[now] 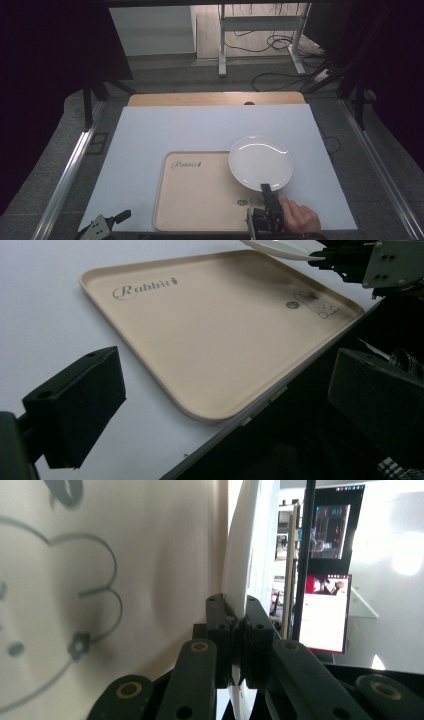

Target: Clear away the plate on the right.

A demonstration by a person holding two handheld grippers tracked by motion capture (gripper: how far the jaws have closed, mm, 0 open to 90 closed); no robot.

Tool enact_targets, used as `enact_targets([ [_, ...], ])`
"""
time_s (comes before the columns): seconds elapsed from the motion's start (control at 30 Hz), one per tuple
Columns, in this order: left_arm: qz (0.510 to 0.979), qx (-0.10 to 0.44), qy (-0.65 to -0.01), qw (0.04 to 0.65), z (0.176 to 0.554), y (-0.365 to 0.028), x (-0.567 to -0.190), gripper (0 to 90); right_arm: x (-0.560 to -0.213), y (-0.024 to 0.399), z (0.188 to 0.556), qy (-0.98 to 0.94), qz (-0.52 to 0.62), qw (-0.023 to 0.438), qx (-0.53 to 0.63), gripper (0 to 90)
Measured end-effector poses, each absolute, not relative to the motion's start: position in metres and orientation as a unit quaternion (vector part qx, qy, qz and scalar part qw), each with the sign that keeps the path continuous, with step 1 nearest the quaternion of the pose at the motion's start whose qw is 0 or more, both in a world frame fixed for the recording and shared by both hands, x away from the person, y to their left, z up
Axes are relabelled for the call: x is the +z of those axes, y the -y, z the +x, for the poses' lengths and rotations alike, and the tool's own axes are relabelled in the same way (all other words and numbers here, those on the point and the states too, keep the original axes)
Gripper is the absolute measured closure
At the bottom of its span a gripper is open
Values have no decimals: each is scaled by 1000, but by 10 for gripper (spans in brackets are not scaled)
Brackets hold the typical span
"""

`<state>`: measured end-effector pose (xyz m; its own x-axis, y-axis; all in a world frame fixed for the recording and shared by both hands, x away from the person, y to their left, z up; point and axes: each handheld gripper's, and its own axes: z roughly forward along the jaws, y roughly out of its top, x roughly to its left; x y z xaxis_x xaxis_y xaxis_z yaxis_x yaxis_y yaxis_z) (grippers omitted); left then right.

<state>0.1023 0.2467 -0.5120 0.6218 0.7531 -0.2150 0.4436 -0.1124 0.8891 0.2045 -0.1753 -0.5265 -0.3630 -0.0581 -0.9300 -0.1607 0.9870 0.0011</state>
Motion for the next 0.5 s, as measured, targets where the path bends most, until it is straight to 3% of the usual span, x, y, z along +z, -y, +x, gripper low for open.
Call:
enact_targets([
  [0.5, 733, 145, -408, 525, 103, -247, -512, 14, -530, 154, 194, -822, -97, 556, 70, 851],
])
